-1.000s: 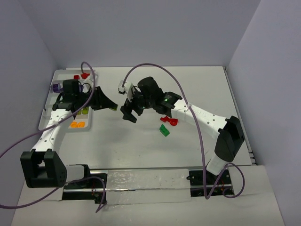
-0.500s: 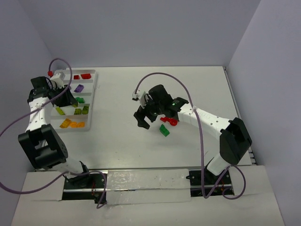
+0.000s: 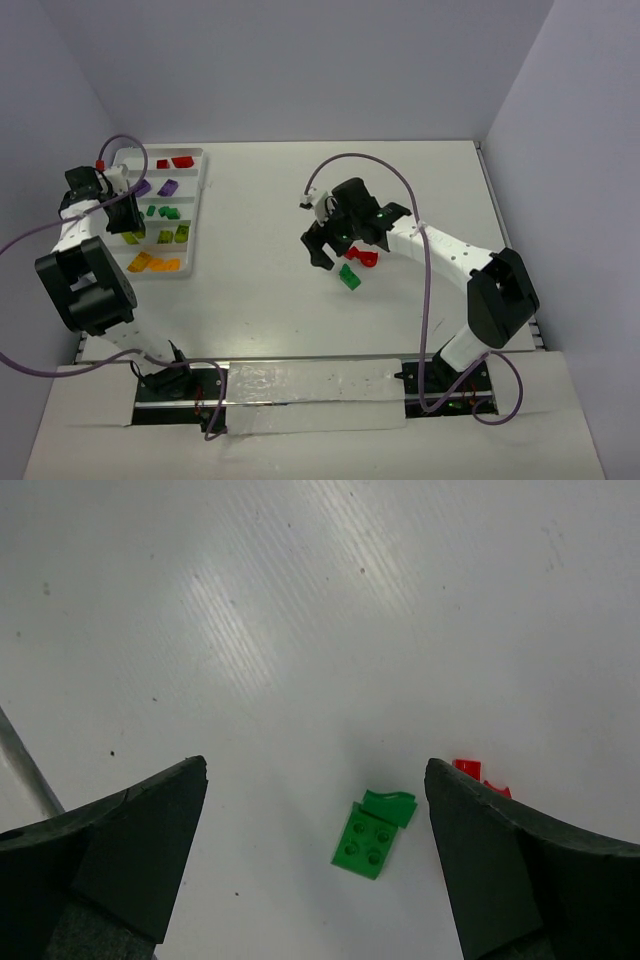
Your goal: Sort the legos into containers by color
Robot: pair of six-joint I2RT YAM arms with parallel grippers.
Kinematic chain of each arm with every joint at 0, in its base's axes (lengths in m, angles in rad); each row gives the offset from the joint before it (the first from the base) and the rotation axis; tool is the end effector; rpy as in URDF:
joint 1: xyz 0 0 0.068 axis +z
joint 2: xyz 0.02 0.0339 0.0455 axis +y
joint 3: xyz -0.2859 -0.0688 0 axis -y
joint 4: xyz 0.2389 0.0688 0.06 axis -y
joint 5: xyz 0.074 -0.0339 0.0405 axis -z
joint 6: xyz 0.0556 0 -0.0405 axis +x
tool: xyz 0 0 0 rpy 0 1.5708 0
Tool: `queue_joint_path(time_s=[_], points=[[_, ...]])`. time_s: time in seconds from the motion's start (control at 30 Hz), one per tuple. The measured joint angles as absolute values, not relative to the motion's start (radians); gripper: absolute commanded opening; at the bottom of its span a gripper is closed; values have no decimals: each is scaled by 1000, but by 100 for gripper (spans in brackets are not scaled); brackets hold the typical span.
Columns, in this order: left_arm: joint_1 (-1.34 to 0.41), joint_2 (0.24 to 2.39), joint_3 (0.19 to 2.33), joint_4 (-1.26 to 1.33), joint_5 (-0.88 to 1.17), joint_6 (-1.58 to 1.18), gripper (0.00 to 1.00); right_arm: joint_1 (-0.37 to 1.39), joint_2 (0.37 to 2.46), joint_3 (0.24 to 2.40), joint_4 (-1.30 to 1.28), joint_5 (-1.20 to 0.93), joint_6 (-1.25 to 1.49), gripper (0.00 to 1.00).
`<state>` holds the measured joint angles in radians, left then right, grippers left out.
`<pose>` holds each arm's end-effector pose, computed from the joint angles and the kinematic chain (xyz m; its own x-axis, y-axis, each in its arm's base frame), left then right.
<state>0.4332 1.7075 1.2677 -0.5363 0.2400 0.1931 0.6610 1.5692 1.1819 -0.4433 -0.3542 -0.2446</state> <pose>0.3435 0.1443 0.2433 -0.7929 -0.1613 -0.5876 -0.1373 0.9868 -0.0857 0.2633 0.2292 0.2716 -0.3813 -0.5843 -0.7164 -0.8790 0.4692 0.0851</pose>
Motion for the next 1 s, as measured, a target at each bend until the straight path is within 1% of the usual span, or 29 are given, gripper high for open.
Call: queue_joint_path(time_s=[0.13,0.37,0.4,0.5,0.6,0.73,0.83,1.0], points=[[433,1764,1301,-516,235,192,17,636,1569,1171,-466,-349,-248,95],[433,1828,1333,-490,233,189,37,596,1569,1147,-490,-326,-256,93],[433,1834,1333,-489,233,189,38,591,1569,1143,-496,-323,-257,93],[433,1847,1333,-489,232,191,46,574,1569,1127,-510,-315,-260,93],[433,1848,1333,-490,232,195,51,557,1569,1106,-525,-302,-267,91],[433,1848,1333,-491,232,196,55,541,1569,1082,-552,-287,-272,87],[433,1848,1333,-492,234,196,56,533,1569,1070,-570,-275,-276,83],[425,1818,1333,-498,243,196,57,532,1573,1062,-594,-274,-277,81]])
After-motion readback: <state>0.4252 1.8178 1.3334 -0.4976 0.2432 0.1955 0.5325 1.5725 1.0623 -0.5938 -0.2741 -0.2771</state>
